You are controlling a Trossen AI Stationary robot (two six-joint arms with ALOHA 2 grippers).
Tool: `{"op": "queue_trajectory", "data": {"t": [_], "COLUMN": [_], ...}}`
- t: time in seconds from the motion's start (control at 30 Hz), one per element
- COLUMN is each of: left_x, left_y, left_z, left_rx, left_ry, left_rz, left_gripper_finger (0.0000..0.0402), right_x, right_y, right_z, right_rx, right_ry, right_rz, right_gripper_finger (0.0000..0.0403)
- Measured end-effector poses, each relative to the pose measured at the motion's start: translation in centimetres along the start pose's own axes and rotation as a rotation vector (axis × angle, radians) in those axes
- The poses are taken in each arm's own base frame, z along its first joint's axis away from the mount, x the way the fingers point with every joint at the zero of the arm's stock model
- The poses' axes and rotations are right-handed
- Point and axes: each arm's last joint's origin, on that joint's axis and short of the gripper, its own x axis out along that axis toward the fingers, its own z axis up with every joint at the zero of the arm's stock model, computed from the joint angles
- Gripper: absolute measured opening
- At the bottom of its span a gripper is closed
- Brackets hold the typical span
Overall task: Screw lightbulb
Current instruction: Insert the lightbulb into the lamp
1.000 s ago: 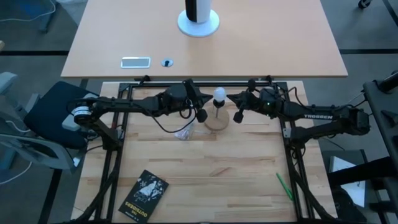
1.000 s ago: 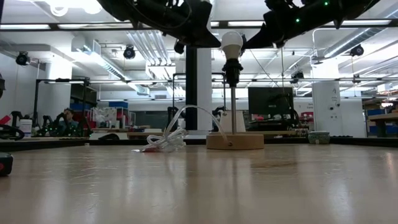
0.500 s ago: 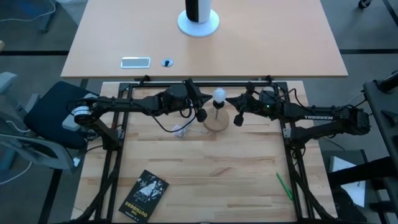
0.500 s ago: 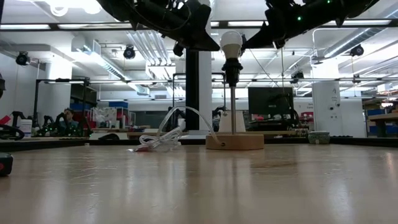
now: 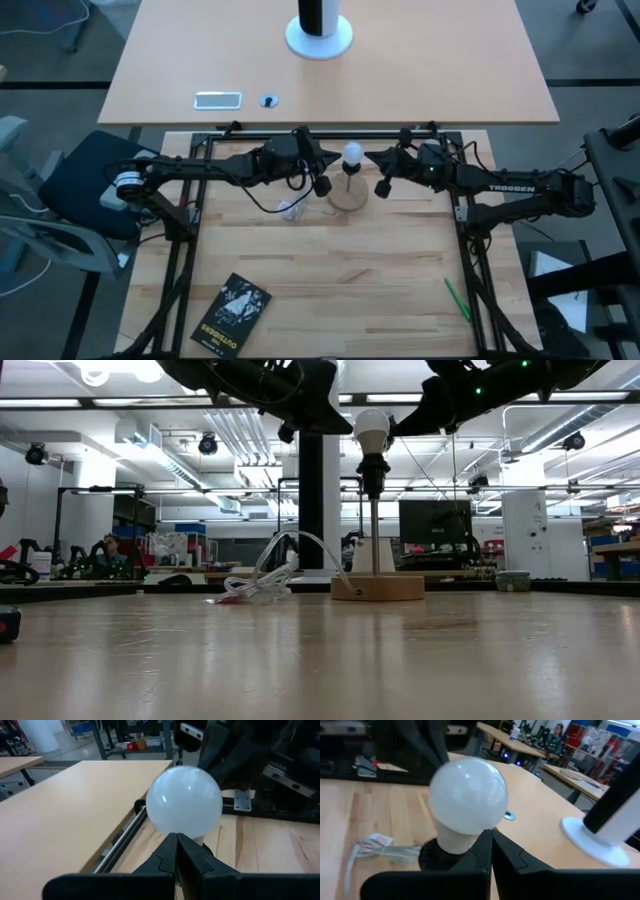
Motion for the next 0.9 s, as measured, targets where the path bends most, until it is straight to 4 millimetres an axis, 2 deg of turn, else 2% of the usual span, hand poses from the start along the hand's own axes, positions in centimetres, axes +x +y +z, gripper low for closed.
{"op": "queue_trajectory", "data": {"t": [0.27, 0.63, 0.9], "left_x": [0.01, 0.98, 0.41], "left_y": [0.05, -0.01, 0.06], "left_z": [0.02, -0.67, -0.65], "left_rx": [-0.001, 0.002, 0.011], "left_ry": [-0.002, -0.004, 0.038], "left_rz": [0.003, 0.023, 0.044], "left_gripper_finger": [0.0000, 0.0000, 0.0000], "right_x": [-0.02, -0.05, -0.27], "right_y": [0.19, 0.37, 0.44], "right_z": [0.06, 0.03, -0.25], "right_rx": [0.012, 0.051, 0.055], "right_ry": [-0.011, -0.012, 0.024], "right_rz": [0.037, 0.074, 0.084], "right_gripper_finger": [0.0000, 0.0000, 0.0000]}}
